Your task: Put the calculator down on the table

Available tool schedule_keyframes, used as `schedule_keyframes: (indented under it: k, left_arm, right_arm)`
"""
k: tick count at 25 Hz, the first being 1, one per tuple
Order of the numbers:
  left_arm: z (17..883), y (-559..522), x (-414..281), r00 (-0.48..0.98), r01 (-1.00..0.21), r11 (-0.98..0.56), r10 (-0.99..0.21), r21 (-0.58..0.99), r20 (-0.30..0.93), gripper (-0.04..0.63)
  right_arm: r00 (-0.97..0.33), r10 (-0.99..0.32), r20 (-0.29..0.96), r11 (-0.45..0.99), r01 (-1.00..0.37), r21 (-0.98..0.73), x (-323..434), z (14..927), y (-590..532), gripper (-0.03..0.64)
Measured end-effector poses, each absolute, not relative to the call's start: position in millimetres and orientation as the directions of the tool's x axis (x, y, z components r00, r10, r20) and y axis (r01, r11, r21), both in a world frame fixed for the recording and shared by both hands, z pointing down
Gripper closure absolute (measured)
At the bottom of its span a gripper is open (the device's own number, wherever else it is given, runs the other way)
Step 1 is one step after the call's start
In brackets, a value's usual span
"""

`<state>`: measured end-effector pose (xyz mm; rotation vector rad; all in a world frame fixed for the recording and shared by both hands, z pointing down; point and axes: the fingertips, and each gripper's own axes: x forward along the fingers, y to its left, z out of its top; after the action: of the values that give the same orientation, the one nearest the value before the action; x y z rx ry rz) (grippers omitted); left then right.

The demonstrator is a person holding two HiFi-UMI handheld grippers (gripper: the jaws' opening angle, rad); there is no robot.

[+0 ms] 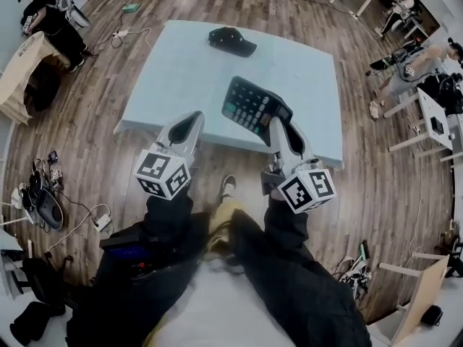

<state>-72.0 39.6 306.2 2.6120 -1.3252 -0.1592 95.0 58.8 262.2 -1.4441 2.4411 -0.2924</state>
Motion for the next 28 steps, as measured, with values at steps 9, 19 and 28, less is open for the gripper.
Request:
schedule_keyframes:
  k: [9,19,28]
  left_arm:
    - [299,-72,-26,0.589,-0.789,-0.574,-0.808,0.218,0.007,0.600]
    - [320,-146,-15,0.546,-0.831,-0.523,-0.832,0.190,0.101,0.600]
    - [392,-181,-36,0.542,-0.832,-0.474,-0.805,0.288,0.241,0.600]
  right_arm:
    - [-0.467,-0.874,-0.133,0.483,-0.807,-0.340,140,261,-60,0.563]
    - [-0.507,-0.860,-0.059,0.487,-0.780,-0.393,158,288,-145,0.563]
    - [-0.507,-0.856,0.098,0.407,-0.779,-0.476,139,358,-181,0.563]
